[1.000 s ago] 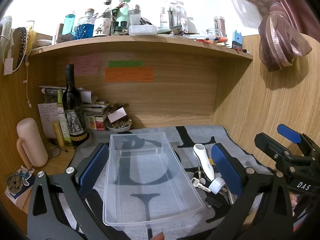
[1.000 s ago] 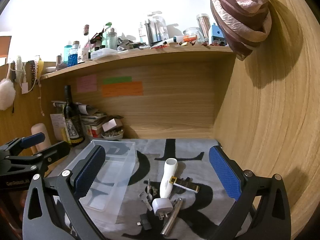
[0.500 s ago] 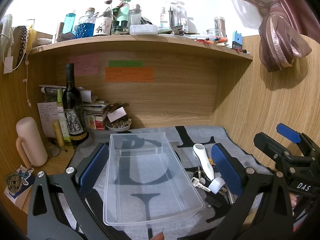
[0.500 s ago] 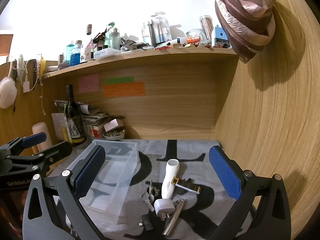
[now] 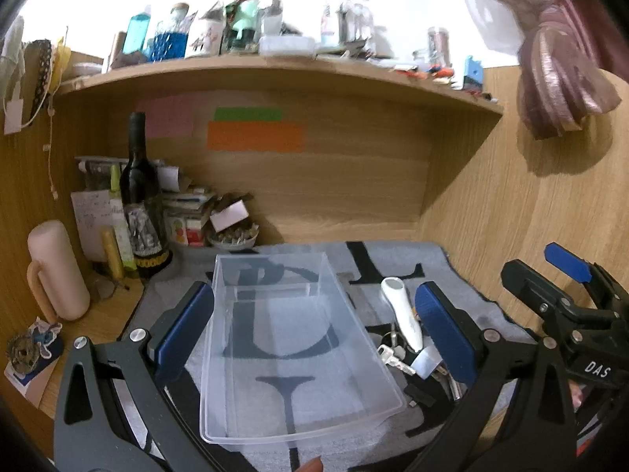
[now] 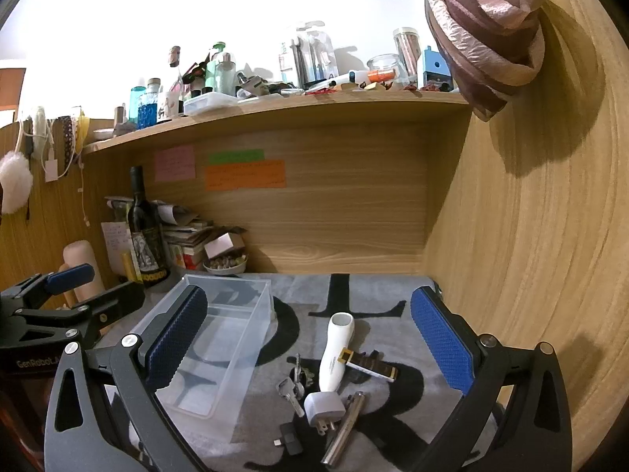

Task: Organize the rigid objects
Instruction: 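Lower the right gripper onto the white handheld device and grasp it, then carry the white device into the clear box and open the right gripper, then move the right gripper back to the items and grasp the silver pen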

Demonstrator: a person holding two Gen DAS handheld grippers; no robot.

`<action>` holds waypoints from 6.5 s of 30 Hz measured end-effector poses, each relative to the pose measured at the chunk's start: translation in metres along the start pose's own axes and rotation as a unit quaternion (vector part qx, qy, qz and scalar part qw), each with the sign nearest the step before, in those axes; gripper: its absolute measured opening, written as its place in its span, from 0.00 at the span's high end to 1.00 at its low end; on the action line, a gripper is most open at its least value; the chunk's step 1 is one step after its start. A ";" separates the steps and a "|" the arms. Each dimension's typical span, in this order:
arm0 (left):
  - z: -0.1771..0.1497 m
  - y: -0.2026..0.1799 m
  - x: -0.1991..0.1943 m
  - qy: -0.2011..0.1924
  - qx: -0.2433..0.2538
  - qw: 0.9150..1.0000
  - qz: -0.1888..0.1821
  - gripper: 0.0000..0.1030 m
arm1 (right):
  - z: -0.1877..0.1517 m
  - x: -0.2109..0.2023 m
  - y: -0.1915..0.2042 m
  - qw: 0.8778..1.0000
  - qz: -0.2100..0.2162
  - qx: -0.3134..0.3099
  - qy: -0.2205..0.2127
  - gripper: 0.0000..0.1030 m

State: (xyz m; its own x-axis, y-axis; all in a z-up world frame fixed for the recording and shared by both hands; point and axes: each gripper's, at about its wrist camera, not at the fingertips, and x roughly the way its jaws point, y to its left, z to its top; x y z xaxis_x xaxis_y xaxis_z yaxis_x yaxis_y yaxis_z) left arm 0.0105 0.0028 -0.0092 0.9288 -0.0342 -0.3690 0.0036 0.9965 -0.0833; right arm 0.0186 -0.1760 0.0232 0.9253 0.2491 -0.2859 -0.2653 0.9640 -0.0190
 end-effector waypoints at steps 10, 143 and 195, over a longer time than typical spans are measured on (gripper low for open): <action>0.003 0.039 0.021 0.029 -0.015 0.999 0.005 0.00 | -0.009 0.026 -0.008 0.999 -0.017 -0.004 0.035 0.00; -0.023 0.116 0.141 0.252 -0.032 0.966 -0.052 0.85 | -0.033 0.223 0.134 0.899 0.122 -0.174 0.384 0.46; -0.021 0.114 0.144 0.258 -0.019 0.965 -0.034 0.85 | -0.093 0.111 -0.072 0.930 -0.063 0.033 0.361 0.31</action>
State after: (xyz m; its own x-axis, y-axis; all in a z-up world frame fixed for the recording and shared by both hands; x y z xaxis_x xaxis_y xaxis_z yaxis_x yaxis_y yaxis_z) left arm 0.1364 0.1095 -0.0916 0.6185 -0.1419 -0.7729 0.0355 0.9876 -0.1530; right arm 0.1158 -0.2267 -0.0963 0.5190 0.0297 -0.8542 -0.1287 0.9907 -0.0438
